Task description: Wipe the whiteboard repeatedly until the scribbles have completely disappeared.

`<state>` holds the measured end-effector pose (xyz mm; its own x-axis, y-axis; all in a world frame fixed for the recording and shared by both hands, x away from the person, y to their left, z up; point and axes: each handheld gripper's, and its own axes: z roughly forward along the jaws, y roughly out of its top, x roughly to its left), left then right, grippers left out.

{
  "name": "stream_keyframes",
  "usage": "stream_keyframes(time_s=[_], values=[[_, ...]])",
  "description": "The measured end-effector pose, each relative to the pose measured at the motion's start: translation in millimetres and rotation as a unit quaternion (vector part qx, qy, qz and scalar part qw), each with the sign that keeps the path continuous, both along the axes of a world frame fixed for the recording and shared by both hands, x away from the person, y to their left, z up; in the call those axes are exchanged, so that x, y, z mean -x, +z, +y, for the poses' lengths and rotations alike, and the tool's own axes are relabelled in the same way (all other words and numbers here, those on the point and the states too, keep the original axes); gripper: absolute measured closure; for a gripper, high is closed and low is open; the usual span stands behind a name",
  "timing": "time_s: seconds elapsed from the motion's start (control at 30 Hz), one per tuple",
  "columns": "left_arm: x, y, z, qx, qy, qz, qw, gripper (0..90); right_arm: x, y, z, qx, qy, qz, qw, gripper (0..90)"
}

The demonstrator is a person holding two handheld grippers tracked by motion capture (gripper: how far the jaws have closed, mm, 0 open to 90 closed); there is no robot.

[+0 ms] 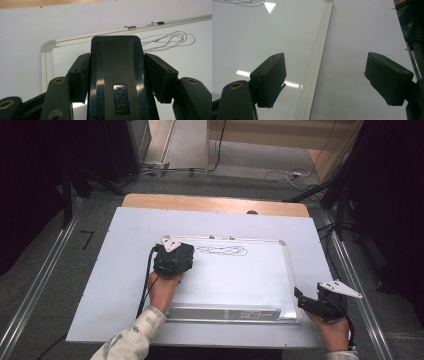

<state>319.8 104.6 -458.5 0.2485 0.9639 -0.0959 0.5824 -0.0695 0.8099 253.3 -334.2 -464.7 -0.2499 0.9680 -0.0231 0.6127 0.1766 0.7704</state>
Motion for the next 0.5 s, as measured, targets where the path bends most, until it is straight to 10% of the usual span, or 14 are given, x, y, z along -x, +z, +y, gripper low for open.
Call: stream_keyframes(time_s=[0.5], values=[[-22.5, 0.3, -10.8, 0.0, -0.004, 0.004, 1.0, 40.6, -1.5, 0.2, 1.2, 0.0, 0.002, 0.0, 1.0, 15.9]])
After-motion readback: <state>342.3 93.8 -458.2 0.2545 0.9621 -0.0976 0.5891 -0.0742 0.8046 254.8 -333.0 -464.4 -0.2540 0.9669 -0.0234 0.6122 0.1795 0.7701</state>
